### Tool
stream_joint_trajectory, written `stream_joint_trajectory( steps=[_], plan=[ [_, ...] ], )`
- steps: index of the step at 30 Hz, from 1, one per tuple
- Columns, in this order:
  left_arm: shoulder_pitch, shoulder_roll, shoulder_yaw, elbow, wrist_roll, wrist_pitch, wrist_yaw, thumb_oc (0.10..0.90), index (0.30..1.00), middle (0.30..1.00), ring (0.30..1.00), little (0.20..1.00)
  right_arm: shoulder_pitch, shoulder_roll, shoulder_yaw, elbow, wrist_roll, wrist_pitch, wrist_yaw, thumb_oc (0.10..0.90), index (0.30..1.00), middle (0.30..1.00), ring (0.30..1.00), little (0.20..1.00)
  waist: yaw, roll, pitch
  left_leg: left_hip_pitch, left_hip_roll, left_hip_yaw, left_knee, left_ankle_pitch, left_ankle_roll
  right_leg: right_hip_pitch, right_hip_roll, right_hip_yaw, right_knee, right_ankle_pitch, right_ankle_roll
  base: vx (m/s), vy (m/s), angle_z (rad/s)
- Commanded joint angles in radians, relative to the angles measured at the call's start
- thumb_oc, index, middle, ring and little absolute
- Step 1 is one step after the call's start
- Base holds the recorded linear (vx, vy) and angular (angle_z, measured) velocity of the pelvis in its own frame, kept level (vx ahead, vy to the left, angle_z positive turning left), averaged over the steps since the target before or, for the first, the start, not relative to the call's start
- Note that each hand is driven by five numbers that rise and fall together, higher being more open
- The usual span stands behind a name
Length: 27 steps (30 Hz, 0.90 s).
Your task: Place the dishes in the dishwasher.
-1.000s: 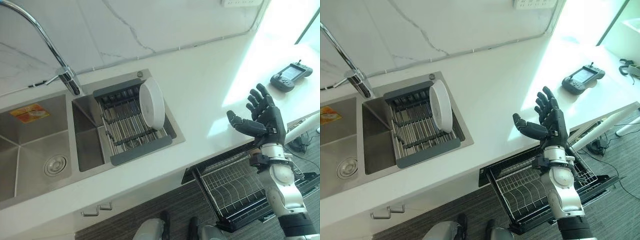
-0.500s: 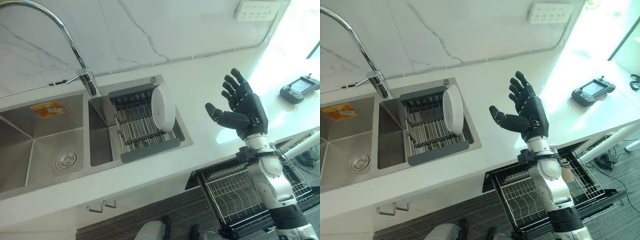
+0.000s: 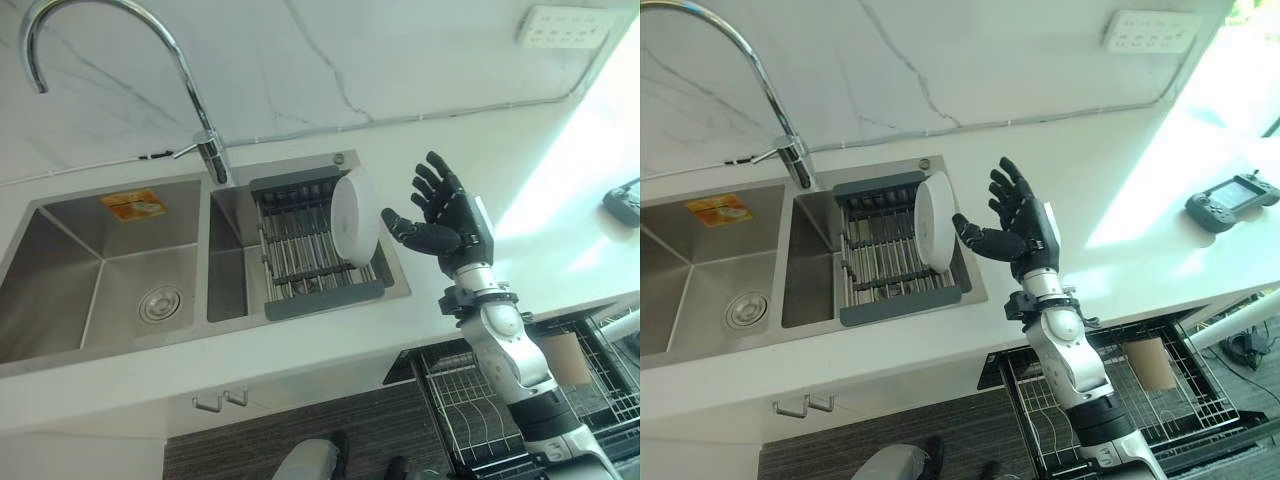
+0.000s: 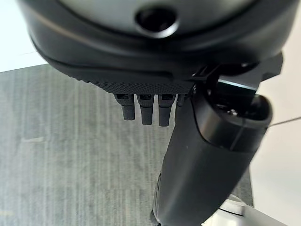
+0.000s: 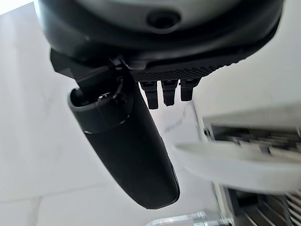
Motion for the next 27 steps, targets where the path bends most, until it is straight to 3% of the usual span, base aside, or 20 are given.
stream_joint_trajectory(
  steps=[1, 27],
  plan=[
    [0.049, 0.061, -0.038, 0.027, 0.022, 0.026, -0.010, 0.800, 0.900, 0.900, 0.900, 0.900, -0.154, 0.024, -0.042, -0.057, -0.002, -0.083, -0.013, 0.800, 0.900, 0.900, 0.900, 0.900, 0.007, -0.022, -0.011, 0.037, 0.069, 0.011, -0.011, -0.120, -0.031, 0.025, -0.085, 0.000, -0.003, -0.066, 0.109, 0.02, 0.023, 0.12],
    [0.060, 0.062, -0.036, 0.021, 0.034, 0.039, -0.012, 0.800, 0.900, 0.900, 0.900, 0.900, -0.197, 0.074, 0.028, 0.037, -0.013, -0.044, -0.026, 0.800, 0.900, 0.900, 0.900, 0.900, 0.034, -0.015, 0.002, 0.026, 0.072, -0.003, -0.011, -0.104, -0.040, 0.033, -0.095, -0.022, -0.003, -0.068, 0.105, 0.00, 0.003, 0.02]
  ],
)
